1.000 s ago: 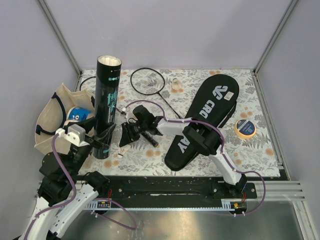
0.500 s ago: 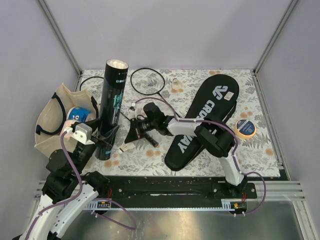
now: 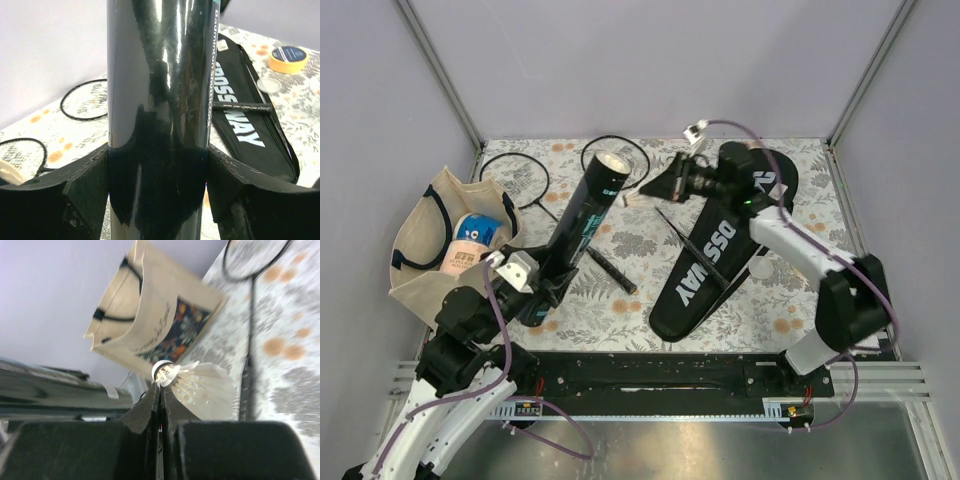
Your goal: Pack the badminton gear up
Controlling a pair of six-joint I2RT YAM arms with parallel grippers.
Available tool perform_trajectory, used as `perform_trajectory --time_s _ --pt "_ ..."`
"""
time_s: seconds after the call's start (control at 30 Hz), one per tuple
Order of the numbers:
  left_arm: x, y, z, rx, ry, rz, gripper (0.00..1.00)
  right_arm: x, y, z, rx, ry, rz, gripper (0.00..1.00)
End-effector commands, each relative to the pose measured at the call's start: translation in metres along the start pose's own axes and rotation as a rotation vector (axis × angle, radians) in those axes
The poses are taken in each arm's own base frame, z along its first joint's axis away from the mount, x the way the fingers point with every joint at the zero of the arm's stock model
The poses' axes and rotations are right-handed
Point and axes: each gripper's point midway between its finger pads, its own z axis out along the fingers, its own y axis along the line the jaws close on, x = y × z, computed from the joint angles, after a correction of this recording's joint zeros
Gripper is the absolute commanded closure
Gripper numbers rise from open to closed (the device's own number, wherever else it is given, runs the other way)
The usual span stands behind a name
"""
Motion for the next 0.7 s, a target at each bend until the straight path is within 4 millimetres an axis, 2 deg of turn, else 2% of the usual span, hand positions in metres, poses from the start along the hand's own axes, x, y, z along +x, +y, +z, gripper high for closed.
perform_trajectory --time_s 0.0,0.13,0.23,0.3,0.47,0.67 --pt "-0.003 -0.017 0.007 0.113 -0.027 0.049 0.75 -0.054 0.013 -0.063 0.211 -0.12 -0.161 1.0" --pt "0.015 -0.023 0.014 0.152 0.023 0.076 0.75 -0.08 0.038 -0.105 0.259 -0.192 -0.252 0.99" --pt "0.032 -0.025 0.019 0.173 0.074 0.088 0.76 -0.086 0.061 -0.125 0.267 -0.212 -0.327 0.98" --pt "0.038 -0.03 0.021 0.2 0.083 0.098 0.76 -0.085 0.083 -0.135 0.251 -0.209 -0.385 0.98" --pt "0.041 -0.044 0.023 0.299 0.083 0.134 0.76 -0.074 0.119 -0.15 0.195 -0.173 -0.451 0.97" --pt "0.041 -0.048 0.025 0.333 0.091 0.143 0.76 -0.053 0.139 -0.161 0.142 -0.126 -0.475 0.98"
